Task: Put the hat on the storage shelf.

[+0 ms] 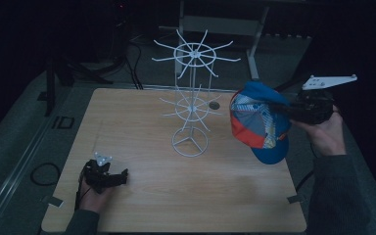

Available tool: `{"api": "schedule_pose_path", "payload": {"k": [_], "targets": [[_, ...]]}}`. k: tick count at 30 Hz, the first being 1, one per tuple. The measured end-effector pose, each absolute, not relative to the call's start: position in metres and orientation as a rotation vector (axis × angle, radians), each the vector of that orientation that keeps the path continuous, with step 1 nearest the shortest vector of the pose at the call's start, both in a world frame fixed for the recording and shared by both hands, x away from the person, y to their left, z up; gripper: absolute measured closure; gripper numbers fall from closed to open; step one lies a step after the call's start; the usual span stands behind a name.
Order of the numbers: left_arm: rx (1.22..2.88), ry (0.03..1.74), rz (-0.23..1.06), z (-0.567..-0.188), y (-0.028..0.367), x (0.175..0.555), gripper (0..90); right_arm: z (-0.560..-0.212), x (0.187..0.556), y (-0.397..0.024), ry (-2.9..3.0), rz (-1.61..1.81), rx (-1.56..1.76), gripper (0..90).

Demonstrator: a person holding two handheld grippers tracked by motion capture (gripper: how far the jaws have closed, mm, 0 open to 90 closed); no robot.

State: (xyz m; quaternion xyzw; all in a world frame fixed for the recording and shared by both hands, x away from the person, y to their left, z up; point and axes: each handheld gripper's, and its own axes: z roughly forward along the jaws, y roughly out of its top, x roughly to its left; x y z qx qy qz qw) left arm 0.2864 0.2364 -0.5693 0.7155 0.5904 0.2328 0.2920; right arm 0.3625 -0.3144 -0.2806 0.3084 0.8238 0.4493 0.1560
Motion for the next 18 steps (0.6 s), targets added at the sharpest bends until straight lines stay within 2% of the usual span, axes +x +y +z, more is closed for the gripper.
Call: {"api": "schedule_pose_path", "payload": {"k": [18], "targets": [[1.903, 1.575, 0.619, -0.569, 0.236, 0.286, 2.7, -0.263, 0.36, -0.315, 2.335, 1.341, 0.862, 87.8]]}}
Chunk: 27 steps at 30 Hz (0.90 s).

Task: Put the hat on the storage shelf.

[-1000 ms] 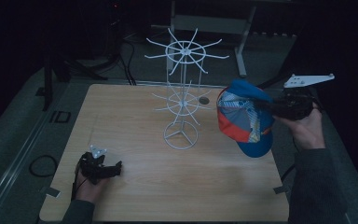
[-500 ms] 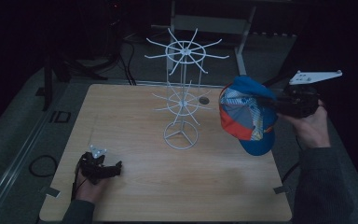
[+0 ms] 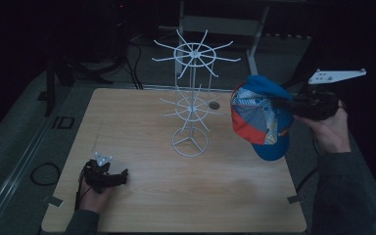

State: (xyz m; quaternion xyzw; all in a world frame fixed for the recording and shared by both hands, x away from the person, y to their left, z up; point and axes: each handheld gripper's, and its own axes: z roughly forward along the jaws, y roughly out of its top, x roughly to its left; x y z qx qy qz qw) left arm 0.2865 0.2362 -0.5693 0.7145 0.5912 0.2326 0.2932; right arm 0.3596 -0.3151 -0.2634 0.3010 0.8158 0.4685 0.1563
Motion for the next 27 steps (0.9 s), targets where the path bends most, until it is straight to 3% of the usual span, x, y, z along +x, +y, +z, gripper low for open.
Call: {"api": "schedule_pose_path", "payload": {"k": [27], "targets": [[1.906, 1.573, 0.62, -0.569, 0.236, 0.286, 2.7, -0.243, 0.36, -0.324, 2.251, 1.496, 0.869, 87.8]]}}
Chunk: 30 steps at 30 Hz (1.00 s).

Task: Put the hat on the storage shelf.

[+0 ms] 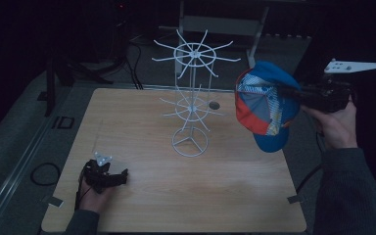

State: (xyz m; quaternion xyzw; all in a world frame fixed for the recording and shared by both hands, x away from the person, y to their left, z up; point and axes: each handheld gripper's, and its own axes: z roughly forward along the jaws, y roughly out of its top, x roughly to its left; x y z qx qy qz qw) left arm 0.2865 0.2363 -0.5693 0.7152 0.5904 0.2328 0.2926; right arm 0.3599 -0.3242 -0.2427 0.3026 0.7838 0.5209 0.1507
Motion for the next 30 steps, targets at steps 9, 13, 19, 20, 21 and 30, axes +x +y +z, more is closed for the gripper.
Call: {"api": "schedule_pose_path", "payload": {"k": [9, 13, 19, 20, 21, 30], "targets": [[1.91, 1.572, 0.62, -0.569, 0.237, 0.286, 2.7, -0.234, 0.36, -0.324, 2.226, 1.537, 0.854, 87.8], [1.91, 1.572, 0.62, -0.569, 0.237, 0.286, 2.7, -0.231, 0.36, -0.324, 2.206, 1.561, 0.852, 87.8], [1.91, 1.572, 0.62, -0.569, 0.237, 0.286, 2.7, -0.229, 0.36, -0.321, 2.194, 1.574, 0.84, 87.8], [1.91, 1.572, 0.62, -0.569, 0.237, 0.286, 2.7, -0.229, 0.36, -0.321, 2.194, 1.574, 0.84, 87.8], [1.91, 1.572, 0.619, -0.569, 0.237, 0.286, 2.7, -0.228, 0.36, -0.321, 2.194, 1.573, 0.835, 87.8], [1.908, 1.572, 0.62, -0.569, 0.236, 0.286, 2.7, -0.225, 0.359, -0.321, 2.174, 1.595, 0.828, 87.8]]}}
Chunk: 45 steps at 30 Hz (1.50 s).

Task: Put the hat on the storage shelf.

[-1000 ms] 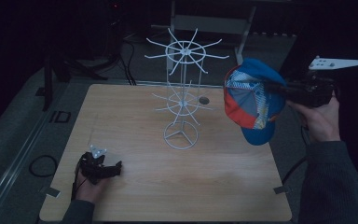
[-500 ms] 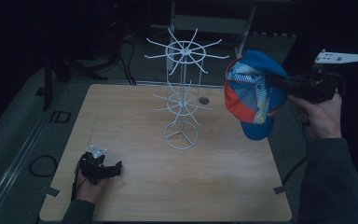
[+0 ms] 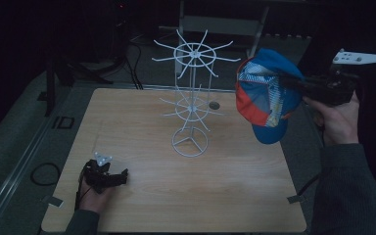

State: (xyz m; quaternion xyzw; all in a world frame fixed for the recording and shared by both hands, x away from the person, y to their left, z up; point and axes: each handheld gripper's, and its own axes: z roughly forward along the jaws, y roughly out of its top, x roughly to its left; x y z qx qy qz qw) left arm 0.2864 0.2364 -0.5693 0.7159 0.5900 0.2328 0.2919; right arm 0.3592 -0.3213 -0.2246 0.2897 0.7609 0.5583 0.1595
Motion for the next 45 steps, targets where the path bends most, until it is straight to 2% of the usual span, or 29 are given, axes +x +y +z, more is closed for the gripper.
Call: {"api": "schedule_pose_path", "payload": {"k": [36, 45], "targets": [[1.91, 1.572, 0.619, -0.569, 0.237, 0.286, 2.7, -0.198, 0.36, -0.305, 2.085, 1.739, 0.745, 87.8], [1.916, 1.57, 0.619, -0.569, 0.237, 0.286, 2.7, -0.219, 0.382, -0.293, 2.14, 1.725, 0.801, 87.6]]}}
